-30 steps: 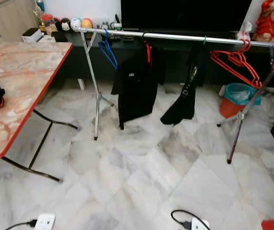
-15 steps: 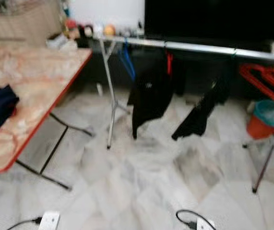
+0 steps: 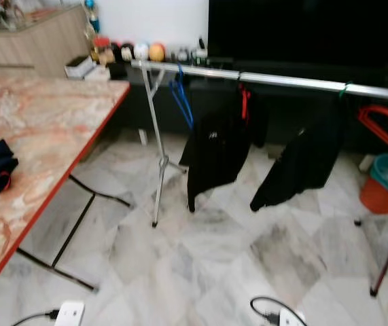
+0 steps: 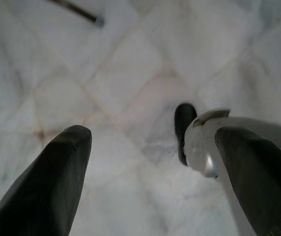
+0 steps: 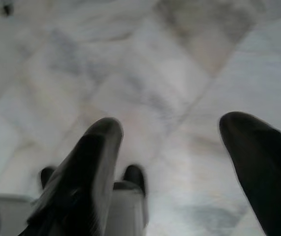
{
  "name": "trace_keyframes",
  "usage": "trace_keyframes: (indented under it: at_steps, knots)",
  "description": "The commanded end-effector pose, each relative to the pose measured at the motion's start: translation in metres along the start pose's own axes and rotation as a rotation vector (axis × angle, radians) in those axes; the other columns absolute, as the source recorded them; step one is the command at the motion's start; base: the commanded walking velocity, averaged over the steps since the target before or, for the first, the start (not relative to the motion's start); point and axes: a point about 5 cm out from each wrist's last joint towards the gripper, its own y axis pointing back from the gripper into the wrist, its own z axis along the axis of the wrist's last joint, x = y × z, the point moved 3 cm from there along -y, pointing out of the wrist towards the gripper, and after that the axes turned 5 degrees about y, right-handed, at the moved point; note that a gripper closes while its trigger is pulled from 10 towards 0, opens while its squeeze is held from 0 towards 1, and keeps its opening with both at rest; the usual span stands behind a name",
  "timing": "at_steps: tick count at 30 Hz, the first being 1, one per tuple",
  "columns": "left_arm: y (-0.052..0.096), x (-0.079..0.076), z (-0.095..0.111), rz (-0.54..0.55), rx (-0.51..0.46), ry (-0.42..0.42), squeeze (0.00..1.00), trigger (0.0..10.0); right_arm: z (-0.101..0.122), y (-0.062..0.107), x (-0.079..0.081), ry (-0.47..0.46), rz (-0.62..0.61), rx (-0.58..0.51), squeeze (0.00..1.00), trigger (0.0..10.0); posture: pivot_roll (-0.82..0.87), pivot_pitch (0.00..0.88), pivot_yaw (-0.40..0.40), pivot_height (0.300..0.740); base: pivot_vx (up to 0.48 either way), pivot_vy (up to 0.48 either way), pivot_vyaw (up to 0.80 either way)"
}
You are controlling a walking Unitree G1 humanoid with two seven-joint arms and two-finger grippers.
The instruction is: Hang hanger
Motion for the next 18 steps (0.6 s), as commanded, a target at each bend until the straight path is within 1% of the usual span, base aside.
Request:
trace_keyframes:
  at_steps: [1, 18]
  knots:
    - [0.0006, 0.0008, -0.0046, 0.004, 0.014, 0.006, 0.0, 10.0, -0.0042, 0.0011, -0.0022, 0.004, -0.002, 0.017, 0.0, 10.0, 0.01, 0.0, 0.006, 0.74, 0.304, 0.0, 0.0]
    - [0.0008, 0.0009, -0.0056, 0.001, 0.016, 0.0, 0.0, 10.0, -0.0052, 0.0014, -0.0023, 0.01, -0.004, 0.018, 0.0, 10.0, 0.01, 0.0, 0.009, 0.74, 0.303, 0.0, 0.0]
